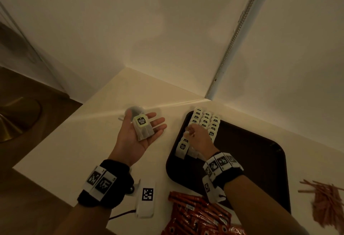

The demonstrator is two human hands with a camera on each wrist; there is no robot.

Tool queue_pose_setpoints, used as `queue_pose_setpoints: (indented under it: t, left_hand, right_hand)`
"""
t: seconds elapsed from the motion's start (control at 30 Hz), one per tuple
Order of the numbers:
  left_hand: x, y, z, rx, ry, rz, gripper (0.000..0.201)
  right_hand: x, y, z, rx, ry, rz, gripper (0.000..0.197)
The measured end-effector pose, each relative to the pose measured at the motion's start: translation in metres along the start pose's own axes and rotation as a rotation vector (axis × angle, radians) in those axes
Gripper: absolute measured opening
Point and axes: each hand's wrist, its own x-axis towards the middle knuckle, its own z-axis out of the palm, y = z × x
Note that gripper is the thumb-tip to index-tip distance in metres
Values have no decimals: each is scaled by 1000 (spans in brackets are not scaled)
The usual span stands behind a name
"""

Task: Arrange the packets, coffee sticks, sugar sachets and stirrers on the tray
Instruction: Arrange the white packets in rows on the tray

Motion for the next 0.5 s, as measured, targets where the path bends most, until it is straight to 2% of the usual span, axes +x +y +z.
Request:
queue_pose_setpoints:
  t: [0.07,0.1,0.17,0.23,0.33,0.5]
  left_hand:
    - [1,-2,2,49,12,-24,70]
    - [1,-4,4,78,15,-35,70]
    - [1,-7,11,111,10,-40,67]
    - [-1,-8,21,108,-19,-24,63]
    - [-3,-6,32,110,-112,-27,66]
    - [-7,-2,40,95,-198,-29,63]
  right_hand:
    - [-5,-31,-13,192,128,-178,12]
    - [-10,-50,-21,265,143,-288,12]
    - [-20,-85,-37,293,52,-479,22]
    - [-25,-108,-45,193,-60,-588,37]
    - [-25,-120,-53,-10,-47,-662,41]
    - [-30,-125,-78,89,66,-666,22]
